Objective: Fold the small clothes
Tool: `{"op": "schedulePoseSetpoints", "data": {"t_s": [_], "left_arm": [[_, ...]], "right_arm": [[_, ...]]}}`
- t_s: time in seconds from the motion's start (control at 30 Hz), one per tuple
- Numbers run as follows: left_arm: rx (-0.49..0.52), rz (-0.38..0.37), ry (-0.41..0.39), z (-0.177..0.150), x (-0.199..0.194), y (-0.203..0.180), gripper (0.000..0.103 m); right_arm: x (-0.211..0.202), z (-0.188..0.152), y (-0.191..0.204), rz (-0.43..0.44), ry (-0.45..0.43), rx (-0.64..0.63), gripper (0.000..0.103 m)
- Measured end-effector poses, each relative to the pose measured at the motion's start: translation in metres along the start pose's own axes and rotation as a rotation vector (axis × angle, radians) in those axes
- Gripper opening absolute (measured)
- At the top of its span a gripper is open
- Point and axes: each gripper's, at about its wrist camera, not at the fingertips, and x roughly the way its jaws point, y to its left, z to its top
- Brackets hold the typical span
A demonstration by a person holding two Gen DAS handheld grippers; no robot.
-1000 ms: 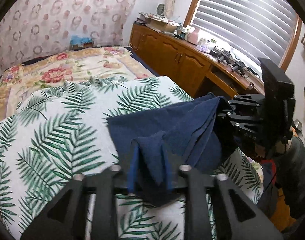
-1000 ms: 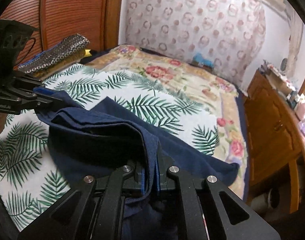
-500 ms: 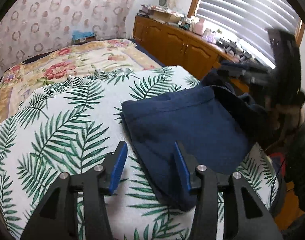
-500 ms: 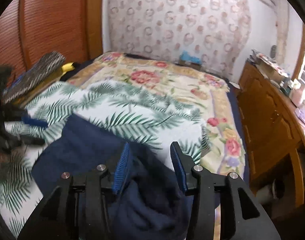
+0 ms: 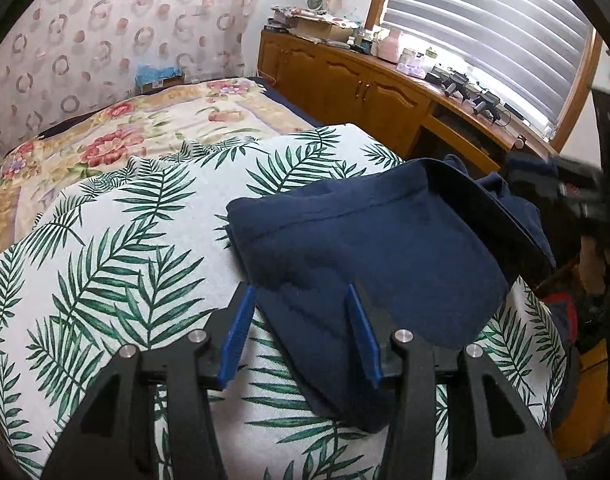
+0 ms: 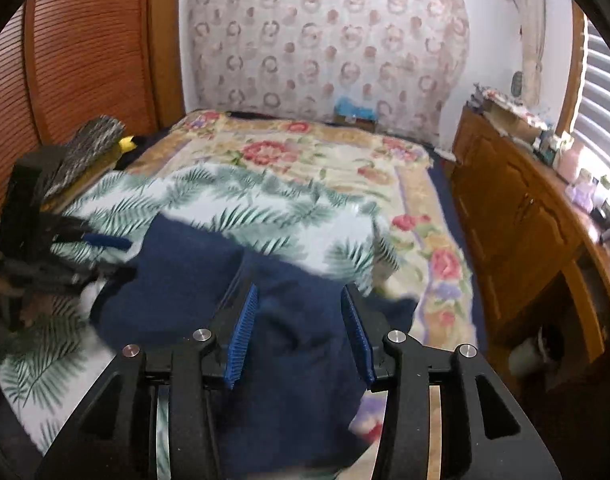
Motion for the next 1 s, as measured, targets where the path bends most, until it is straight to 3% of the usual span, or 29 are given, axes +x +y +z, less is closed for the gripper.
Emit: {"op": "schedulePoseSetpoints", "data": {"t_s": [0.2,0.4,0.6,0.8,0.87,0.93,1.0], "left_arm": [[0.001,0.000,-0.012,-0.004,-0.008,-0.002,0.047],[-0.006,-0.001,-0.018,-0.008,-0.011,0.000,0.047],[-0.009,-0.002,-0.009,-0.011,-0.008,0.001,0.047],[-0.005,-0.005,0.003,-0.013,-0.004,0.000,0.047],[-0.006,-0.004,0.009,-0.013,-0.003,0.000,0.047],[-0.007,-0.003,0.013,-0.014,-0.001,0.001,0.047],[-0.005,0.001,0.017,-0.013,0.000,0.001,0.047]], "right_arm": [[-0.005,-0.026,0.027,0.032,0.049,-0.018,0.044],[-0.005,-0.035,0.036,-0.005,0.074,-0.046,0.045],[-0.008,-0.040,0.045,-0.011,0.079,-0.073,0.056],[0.008,-0.048,0.045,-0.076,0.119,-0.118,0.056],[0.012,-0.050,0.041,-0.093,0.131,-0.135,0.047],[0.011,-0.046,0.033,-0.074,0.111,-0.143,0.017],[0.008,-0.038,0.024,-0.065,0.089,-0.148,0.009]]}}
